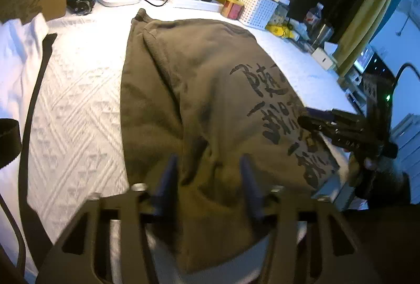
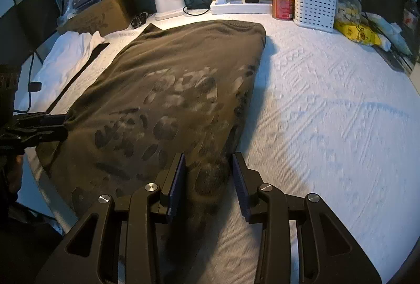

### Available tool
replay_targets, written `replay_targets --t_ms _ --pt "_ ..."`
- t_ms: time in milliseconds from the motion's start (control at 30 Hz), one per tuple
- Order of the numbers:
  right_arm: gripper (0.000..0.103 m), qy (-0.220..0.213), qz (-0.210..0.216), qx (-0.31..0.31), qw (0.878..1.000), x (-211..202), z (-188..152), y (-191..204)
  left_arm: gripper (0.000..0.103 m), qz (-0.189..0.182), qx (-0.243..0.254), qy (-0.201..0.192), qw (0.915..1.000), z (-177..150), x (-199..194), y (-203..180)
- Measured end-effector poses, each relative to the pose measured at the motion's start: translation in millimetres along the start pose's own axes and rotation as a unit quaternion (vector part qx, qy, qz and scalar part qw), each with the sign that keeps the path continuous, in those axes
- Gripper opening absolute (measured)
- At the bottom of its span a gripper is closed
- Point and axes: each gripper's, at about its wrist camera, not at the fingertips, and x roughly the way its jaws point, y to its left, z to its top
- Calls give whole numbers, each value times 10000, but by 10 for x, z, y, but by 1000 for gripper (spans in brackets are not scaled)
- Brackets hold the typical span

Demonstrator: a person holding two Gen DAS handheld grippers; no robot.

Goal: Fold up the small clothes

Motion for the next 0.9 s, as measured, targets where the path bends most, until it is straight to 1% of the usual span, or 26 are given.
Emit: replay_targets --t_ms 167,267,467,533,567,600,667,733,900 --pt "39 -31 -41 -3 10000 -73 -121 79 55 14 -36 4 10000 -124 -44 -2" --pt "39 -95 -173 -168 9997 -113 -206 154 55 51 49 -29 10000 -163 -50 -42" --pt "38 -214 -273 -221 9992 -198 -368 243 55 129 198 -225 9995 -244 -58 -74" --pt "34 -244 -250 -219 9991 -227 -417 264 55 144 212 -270 9993 -276 -69 -81" --pt "27 -237 -213 -218 9993 -240 -436 273 55 147 215 -268 9993 -287 -74 -86" --pt "18 -236 -185 -228 9993 -252 -447 291 55 152 235 -250 9993 -298 -78 -98" --pt "12 -250 -210 -297 9990 -278 -472 335 55 170 311 -235 9991 -326 -87 -128" --pt "10 -247 -273 -413 9985 -299 -492 371 55 166 354 -187 9991 -349 -97 -159" --pt "9 -177 -263 -425 9986 -351 -520 347 55 40 465 38 9989 -400 -115 -247"
